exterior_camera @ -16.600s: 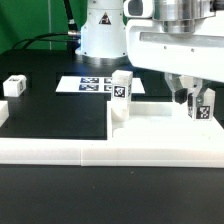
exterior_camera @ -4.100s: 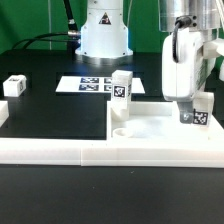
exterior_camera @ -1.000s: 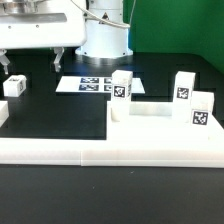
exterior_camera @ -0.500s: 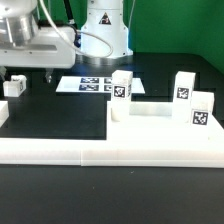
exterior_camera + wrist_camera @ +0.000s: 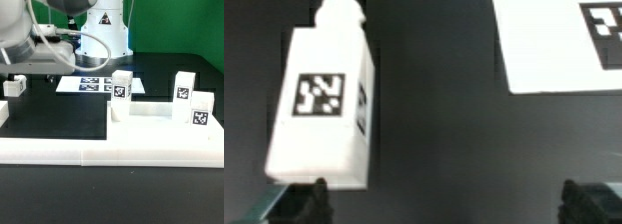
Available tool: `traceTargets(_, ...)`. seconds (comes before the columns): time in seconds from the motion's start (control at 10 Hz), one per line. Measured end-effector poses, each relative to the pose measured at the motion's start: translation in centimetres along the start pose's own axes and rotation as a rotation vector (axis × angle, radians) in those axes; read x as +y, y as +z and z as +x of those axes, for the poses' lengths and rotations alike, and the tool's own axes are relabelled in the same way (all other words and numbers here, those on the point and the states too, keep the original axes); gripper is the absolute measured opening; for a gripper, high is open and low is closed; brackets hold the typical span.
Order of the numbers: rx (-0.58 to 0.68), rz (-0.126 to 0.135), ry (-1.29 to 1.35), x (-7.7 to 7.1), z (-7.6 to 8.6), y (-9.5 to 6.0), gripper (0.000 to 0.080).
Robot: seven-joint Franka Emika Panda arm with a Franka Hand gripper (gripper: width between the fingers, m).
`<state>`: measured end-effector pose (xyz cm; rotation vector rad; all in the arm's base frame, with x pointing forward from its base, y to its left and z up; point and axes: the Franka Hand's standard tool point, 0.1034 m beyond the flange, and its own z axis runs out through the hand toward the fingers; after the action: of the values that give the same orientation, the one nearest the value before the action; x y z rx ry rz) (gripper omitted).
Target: Assemble square table
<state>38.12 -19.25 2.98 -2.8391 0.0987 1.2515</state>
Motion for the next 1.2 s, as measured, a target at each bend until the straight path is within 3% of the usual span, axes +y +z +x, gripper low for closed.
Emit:
traceTargets(0.1, -0.067, 0.01, 0.005, 1.4, -0.5, 0.4, 0.0649)
traceTargets(0.2, -0.142, 0.015, 0.02, 2.8, -0.9, -0.6, 0.0649)
traceTargets(0.4, -0.221, 0.027, 0.047, 3.6, -0.6, 0.3, 0.0649)
traceTargets(0.6, -0.248, 0.024, 0.08, 3.7, -0.4, 1.5, 0.0649)
traceTargets(1.0, -0.146, -0.009, 0.03, 3.6, 0.7, 0.9, 0.0649)
traceTargets(1.2, -0.132, -0.013, 0.029, 1.7, 0.4, 2.0, 0.0649)
